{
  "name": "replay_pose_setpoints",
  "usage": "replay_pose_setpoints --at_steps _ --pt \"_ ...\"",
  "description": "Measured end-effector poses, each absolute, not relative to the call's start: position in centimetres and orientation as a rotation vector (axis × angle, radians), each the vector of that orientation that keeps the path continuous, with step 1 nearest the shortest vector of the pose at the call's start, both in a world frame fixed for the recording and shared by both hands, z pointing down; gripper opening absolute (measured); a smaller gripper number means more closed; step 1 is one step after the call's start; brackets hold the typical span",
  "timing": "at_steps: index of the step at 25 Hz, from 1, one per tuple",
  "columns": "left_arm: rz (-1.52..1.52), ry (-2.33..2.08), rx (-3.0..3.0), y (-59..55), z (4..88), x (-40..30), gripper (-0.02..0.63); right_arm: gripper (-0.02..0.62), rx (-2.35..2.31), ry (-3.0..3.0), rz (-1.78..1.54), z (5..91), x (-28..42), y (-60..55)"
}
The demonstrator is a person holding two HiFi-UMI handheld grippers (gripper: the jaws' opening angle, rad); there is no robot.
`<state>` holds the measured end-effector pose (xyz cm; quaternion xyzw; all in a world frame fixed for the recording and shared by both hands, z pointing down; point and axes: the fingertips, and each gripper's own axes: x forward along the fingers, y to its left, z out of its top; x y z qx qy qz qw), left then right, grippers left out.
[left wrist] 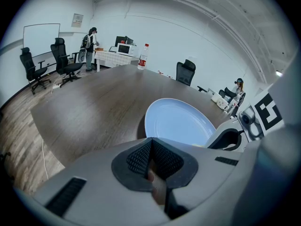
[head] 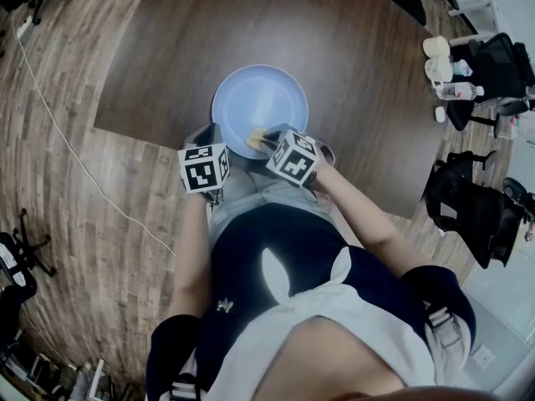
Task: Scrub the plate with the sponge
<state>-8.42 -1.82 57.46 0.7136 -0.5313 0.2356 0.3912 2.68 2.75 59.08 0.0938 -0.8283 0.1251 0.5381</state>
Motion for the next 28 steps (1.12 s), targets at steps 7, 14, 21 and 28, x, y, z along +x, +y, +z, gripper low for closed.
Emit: replay_pose_setpoints --at_steps 7,14,21,28 --pt "0.6 -1.346 1.817 -1.8 57.5 -8.4 0.006 0.028 0.262 -1.943 0.285 59.2 4.2 1.8" --pt "0.602 -1.343 1.82 -1.8 57.4 -8.4 0.006 0.028 0.323 -1.919 0.295 59.2 5.9 0.3" --pt "0.604 -1.344 1.821 -1.8 57.3 -8.2 0.006 0.028 0.409 -1.905 0.333 59.1 7.5 -1.1" --pt "0.604 -1.344 1.82 -1.8 57.3 -8.1 0.006 0.028 0.487 -1.915 0.401 59.3 8.6 -2.5"
